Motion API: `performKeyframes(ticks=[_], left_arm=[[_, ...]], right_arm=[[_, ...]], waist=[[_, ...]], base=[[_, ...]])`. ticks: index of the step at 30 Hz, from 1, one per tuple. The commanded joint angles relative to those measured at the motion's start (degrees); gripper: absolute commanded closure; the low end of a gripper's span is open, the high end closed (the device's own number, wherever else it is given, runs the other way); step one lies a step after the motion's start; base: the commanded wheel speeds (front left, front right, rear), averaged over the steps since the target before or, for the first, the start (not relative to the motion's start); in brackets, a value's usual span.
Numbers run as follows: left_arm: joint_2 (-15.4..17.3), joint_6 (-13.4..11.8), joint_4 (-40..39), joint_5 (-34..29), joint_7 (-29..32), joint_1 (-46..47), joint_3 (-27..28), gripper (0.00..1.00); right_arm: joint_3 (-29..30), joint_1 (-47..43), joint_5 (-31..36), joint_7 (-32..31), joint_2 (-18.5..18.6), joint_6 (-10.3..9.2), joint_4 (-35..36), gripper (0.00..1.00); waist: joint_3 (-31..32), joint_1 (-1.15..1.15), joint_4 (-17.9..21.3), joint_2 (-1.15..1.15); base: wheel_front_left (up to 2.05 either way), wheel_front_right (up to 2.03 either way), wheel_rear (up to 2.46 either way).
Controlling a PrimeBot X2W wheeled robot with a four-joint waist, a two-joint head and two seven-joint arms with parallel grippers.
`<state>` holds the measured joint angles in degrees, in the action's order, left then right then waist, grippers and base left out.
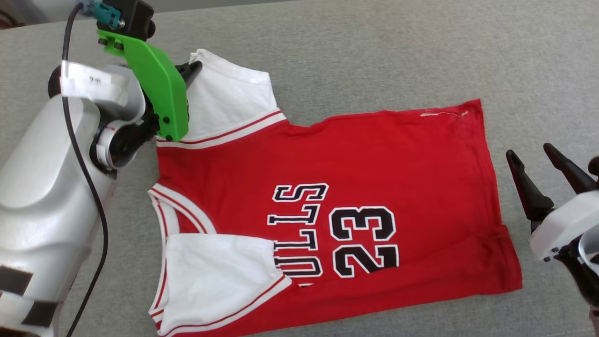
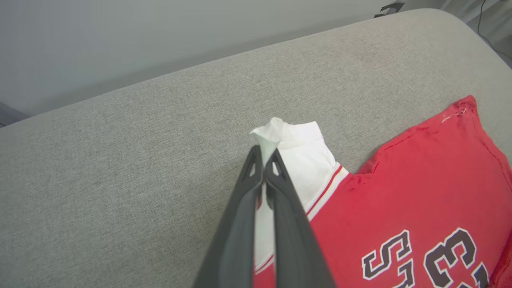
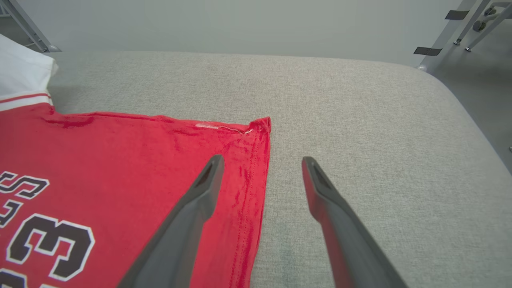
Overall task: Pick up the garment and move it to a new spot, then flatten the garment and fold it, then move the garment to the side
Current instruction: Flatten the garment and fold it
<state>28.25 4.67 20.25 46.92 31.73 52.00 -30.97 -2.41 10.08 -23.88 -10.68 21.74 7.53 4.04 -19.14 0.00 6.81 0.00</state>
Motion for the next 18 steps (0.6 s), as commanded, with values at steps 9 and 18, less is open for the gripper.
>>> performKeyframes(ticks=[9, 18], left_arm=[[3.3, -5.8, -18.6, 0.7, -1.3, -9.6, 1.4, 1.00], [4.3, -7.7, -26.4, -0.7, -1.7, -10.7, 1.4, 1.00]], right_arm=[[-2.5, 11.5, -5.1, -21.6, 7.9, -0.04, -2.7, 0.00], [-3.6, 20.8, -6.4, -30.6, 8.6, -0.04, -10.6, 0.00]], waist=[[-0.7, 0.00, -5.2, 0.00], [-5.5, 0.00, -8.0, 0.00]], base=[[0.00, 0.00, 0.00], [0.00, 0.00, 0.00]])
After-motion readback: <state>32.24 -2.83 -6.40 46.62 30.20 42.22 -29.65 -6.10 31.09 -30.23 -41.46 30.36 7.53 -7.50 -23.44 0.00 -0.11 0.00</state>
